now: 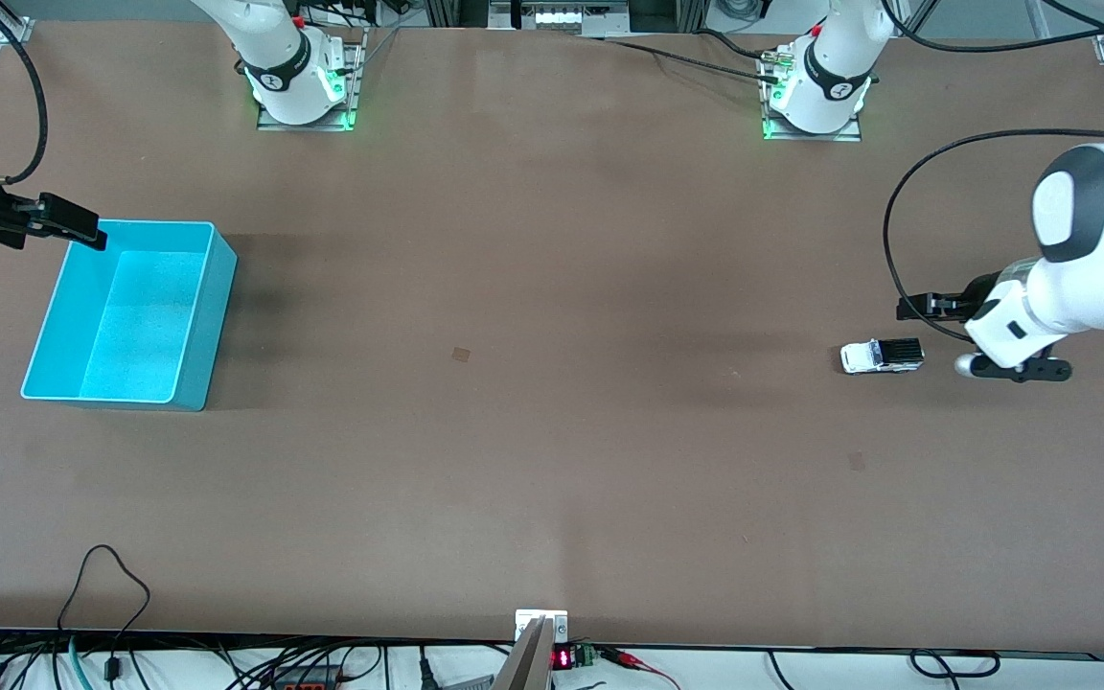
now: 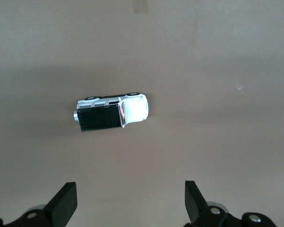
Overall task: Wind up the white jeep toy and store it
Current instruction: 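Lower the open left gripper over the white jeep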
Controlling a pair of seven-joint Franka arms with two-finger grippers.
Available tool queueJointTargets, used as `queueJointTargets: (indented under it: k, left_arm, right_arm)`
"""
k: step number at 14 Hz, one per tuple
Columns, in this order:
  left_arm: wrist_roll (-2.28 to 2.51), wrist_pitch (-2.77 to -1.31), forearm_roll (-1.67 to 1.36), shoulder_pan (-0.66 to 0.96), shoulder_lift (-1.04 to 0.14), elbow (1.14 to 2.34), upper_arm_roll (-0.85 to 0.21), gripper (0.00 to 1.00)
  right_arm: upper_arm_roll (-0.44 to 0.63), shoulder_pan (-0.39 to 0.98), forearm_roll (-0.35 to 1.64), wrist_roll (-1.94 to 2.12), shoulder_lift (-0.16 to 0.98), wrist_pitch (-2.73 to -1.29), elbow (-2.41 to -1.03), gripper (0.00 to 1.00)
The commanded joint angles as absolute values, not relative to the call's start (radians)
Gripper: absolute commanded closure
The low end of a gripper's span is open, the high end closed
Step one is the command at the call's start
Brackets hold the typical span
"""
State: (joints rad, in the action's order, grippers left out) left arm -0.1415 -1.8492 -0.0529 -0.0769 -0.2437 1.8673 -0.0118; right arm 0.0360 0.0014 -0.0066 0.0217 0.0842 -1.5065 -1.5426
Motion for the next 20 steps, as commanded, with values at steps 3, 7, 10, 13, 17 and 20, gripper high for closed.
queueJointTargets:
  k: [3, 7, 10, 13, 17, 20]
  left_arm:
    - [-0.388, -2.044, 0.07, -0.103, -0.21, 2.065, -0.015, 0.0]
    - [-0.585, -2.138, 0.262, -0.167, -0.215, 2.134, -0.136, 0.0]
    - [-0.832, -2.271, 0.275, -0.186, -0.224, 2.175, -0.141, 0.0]
    - [-1.078, -2.351, 0.275, -0.195, -0.248, 2.175, -0.141, 0.0]
    - [-1.253, -2.393, 0.275, -0.219, -0.3, 2.175, -0.143, 0.0]
    - [-1.333, -2.457, 0.275, -0.227, -0.334, 2.184, -0.143, 0.0]
  right_arm:
    - [0.035, -0.002, -0.014, 0.04, 0.071, -1.499, -1.555, 0.0]
    - [0.037, -0.003, -0.014, 0.04, 0.071, -1.493, -1.555, 0.0]
    - [0.035, -0.002, -0.012, 0.04, 0.069, -1.493, -1.555, 0.0]
    - [0.035, -0.002, -0.011, 0.04, 0.071, -1.493, -1.555, 0.0]
    - [0.035, -0.002, -0.011, 0.04, 0.069, -1.493, -1.555, 0.0]
    - [0.035, -0.002, -0.011, 0.04, 0.071, -1.489, -1.555, 0.0]
